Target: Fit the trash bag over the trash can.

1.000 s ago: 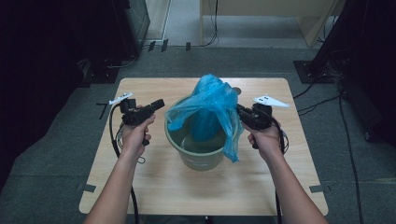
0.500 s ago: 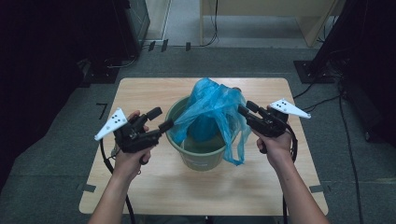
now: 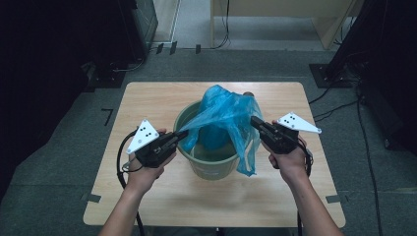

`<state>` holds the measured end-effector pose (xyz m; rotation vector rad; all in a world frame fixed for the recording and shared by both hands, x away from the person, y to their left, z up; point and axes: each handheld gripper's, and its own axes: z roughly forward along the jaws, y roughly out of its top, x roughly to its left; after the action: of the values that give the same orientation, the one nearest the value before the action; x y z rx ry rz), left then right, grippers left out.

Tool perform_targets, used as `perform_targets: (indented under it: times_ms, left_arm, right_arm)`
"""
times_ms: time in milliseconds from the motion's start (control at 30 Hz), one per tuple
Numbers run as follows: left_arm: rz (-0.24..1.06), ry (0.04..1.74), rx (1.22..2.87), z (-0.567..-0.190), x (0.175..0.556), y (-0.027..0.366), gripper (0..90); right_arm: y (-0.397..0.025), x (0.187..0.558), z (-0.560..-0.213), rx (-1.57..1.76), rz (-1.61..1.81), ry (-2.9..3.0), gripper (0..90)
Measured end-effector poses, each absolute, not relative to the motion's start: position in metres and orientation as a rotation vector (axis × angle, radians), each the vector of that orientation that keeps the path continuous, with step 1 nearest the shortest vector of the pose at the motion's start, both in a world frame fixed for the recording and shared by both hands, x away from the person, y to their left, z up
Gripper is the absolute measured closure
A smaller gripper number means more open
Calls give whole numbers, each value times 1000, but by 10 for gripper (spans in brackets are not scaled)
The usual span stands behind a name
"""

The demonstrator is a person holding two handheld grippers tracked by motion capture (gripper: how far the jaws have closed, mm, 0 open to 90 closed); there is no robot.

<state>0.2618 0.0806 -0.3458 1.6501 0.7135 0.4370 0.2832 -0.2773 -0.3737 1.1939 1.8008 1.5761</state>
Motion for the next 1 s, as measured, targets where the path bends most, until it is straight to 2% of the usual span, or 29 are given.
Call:
perform_targets:
  times_ms: [133, 467, 567, 600, 633, 667, 700, 733, 767, 867, 967, 1000]
  left_arm:
    - [370, 721, 1592, -343, 249, 101, 900]
    - [205, 658, 1624, -357, 198, 137, 900]
    - [209, 710, 1686, -372, 193, 139, 900]
    - [268, 754, 1753, -386, 194, 137, 897]
    - [268, 754, 1753, -386, 194, 137, 895]
    - [303, 771, 1780, -393, 195, 136, 889]
    - [330, 783, 1797, -398, 195, 136, 883]
    - [299, 796, 1777, -406, 195, 138, 876]
    - [299, 796, 1777, -406, 195, 138, 870]
    - [281, 816, 1778, -416, 194, 142, 854]
    - [270, 790, 1788, -417, 189, 141, 827]
    - [268, 773, 1785, -415, 186, 141, 822]
  right_arm:
    - [-275, 270, -370, 1133, 1588, 1797, 900]
    - [-275, 222, -372, 1017, 1585, 1848, 900]
    - [-272, 203, -377, 961, 1646, 1809, 649]
    - [-271, 201, -377, 937, 1655, 1792, 573]
    - [-269, 200, -377, 932, 1647, 1767, 497]
    - [-268, 200, -377, 945, 1634, 1753, 432]
    - [-268, 200, -377, 945, 1634, 1753, 432]
    - [-265, 205, -379, 980, 1610, 1748, 378]
    - [-263, 208, -381, 995, 1613, 1766, 391]
    - [-256, 209, -384, 930, 1671, 1833, 523]
    - [-249, 205, -381, 861, 1667, 1838, 529]
    - [-244, 201, -371, 823, 1678, 1817, 569]
